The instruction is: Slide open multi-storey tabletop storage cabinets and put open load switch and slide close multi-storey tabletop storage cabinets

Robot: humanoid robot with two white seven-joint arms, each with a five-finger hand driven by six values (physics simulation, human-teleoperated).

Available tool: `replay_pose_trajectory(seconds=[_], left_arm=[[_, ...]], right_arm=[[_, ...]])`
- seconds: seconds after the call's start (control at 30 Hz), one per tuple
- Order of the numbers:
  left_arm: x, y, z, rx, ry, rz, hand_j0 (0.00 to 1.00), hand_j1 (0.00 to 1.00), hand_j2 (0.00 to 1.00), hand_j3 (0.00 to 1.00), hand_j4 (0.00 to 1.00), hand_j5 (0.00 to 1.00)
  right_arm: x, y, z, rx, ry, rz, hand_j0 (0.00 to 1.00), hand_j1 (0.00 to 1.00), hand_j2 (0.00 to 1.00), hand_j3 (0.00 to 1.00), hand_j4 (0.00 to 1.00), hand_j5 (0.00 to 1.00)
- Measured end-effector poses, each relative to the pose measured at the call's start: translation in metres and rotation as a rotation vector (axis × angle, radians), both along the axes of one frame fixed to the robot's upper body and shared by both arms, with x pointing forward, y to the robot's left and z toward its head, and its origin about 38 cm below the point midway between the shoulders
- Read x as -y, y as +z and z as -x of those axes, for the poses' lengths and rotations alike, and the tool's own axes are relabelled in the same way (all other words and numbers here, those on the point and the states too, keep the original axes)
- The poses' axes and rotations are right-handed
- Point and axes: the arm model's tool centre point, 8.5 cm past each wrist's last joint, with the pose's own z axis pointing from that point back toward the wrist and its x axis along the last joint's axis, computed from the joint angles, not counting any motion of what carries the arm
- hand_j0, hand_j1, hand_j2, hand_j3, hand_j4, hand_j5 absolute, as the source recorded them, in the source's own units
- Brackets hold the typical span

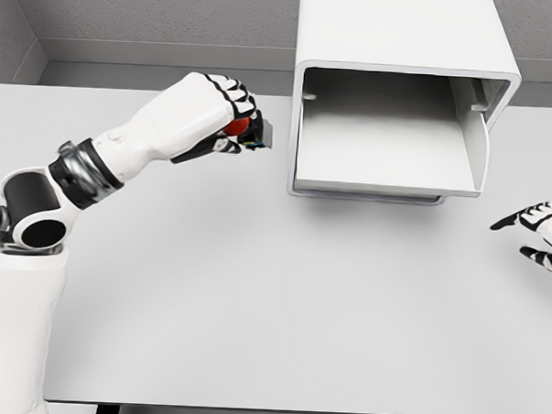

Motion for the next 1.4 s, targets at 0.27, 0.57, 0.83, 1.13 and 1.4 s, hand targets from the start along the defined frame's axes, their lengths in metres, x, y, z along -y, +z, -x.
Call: replay_pose_trajectory(seconds=[0.27,0.57,0.83,1.13,1.4], left_arm=[[0.018,0.004,0.001,0.008,-0.035,0.025,0.36,0.36,0.36,0.36,0.36,0.36],[0.034,0.008,0.002,0.014,-0.065,0.055,0.37,0.37,0.37,0.37,0.37,0.37],[0.05,0.013,0.003,0.023,-0.097,0.07,0.37,0.37,0.37,0.37,0.37,0.37],[0.063,0.016,0.002,0.03,-0.119,0.059,0.37,0.37,0.37,0.37,0.37,0.37],[0.069,0.011,-0.002,0.026,-0.103,0.013,0.37,0.37,0.37,0.37,0.37,0.37]], right_arm=[[-0.003,-0.009,0.004,-0.01,-0.004,-0.012,0.67,0.67,0.67,0.67,0.67,0.67],[-0.004,-0.008,0.004,-0.009,-0.004,-0.014,0.67,0.67,0.67,0.67,0.67,0.67],[-0.005,-0.009,0.004,-0.009,-0.003,-0.017,0.67,0.67,0.67,0.67,0.67,0.67],[-0.011,-0.01,0.004,-0.004,0.007,-0.032,0.67,0.67,0.67,0.67,0.67,0.67],[-0.02,-0.007,0.005,0.006,0.034,-0.035,0.67,0.67,0.67,0.67,0.67,0.67]])
